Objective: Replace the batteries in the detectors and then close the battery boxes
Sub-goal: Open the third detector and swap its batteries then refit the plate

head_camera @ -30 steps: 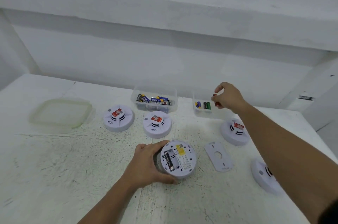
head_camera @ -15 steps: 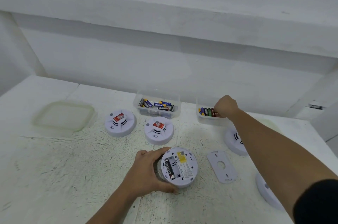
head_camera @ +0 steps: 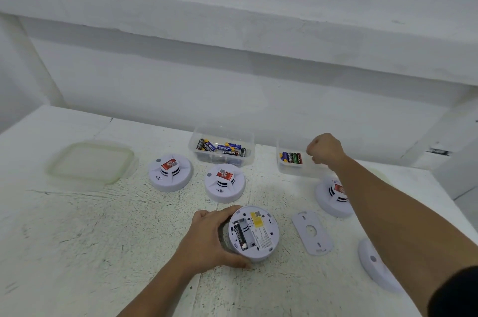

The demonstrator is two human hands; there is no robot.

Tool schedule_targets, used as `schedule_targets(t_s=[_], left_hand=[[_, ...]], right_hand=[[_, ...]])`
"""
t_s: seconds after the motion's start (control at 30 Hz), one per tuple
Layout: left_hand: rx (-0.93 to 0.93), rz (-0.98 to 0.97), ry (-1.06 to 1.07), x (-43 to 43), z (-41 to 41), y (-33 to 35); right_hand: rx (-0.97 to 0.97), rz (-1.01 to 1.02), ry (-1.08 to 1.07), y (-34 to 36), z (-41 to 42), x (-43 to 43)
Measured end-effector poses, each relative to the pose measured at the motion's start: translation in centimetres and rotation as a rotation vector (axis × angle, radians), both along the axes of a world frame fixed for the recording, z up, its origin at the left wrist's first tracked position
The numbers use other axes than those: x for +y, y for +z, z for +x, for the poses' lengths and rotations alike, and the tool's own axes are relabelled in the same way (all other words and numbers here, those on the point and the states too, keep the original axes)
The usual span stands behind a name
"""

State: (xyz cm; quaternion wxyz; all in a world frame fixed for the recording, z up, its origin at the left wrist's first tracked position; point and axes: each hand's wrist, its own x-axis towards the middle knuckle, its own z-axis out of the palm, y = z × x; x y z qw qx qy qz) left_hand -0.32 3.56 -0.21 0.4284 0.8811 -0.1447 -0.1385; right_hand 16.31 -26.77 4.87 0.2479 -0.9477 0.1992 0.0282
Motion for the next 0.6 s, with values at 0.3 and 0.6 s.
schedule_targets(t_s=[0.3, 0.6], left_hand=[[-0.017, 0.009, -0.013, 0.0, 0.0, 0.0], [-0.093, 0.010, -0.038, 0.0, -0.3, 0.1]], right_hand=[[-0.346, 0.223, 0.223, 2.0, -10.2, 5.6], [-0.162, 0.251, 0.675, -0.9, -18.1, 11.0]])
